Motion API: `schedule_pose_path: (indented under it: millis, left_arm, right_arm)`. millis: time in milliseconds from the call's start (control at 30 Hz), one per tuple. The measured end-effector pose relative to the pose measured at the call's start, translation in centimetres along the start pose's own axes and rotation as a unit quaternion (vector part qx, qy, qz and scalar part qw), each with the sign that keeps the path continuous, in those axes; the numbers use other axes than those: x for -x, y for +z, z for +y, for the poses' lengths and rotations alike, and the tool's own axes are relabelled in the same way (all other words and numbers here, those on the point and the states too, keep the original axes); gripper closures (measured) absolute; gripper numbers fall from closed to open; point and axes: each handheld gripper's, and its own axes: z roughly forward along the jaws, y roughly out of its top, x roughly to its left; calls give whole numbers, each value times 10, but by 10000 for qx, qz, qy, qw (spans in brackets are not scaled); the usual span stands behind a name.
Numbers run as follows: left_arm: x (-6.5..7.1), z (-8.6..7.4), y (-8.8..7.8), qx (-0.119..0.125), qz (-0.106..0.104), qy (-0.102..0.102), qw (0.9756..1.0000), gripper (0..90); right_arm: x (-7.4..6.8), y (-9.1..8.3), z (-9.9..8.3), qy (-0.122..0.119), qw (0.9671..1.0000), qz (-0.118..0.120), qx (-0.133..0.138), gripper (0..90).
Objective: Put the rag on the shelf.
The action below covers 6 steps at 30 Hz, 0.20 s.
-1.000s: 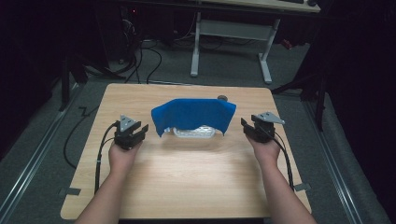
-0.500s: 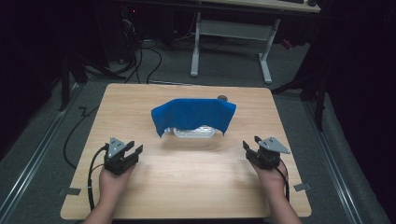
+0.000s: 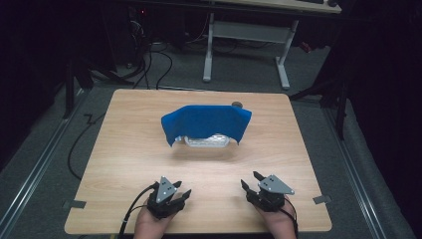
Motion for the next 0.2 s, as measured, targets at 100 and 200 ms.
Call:
schedule_pose_path:
  millis: [100,200]
  left_arm:
    - [-1,0,2,-41,-46,-16,10000,521]
    - [-6,0,0,7,47,-63,10000,521]
  right_arm:
    - [1,4,0,31,10000,-4,-39,451]
    - [2,5,-1,52,10000,-5,-48,451]
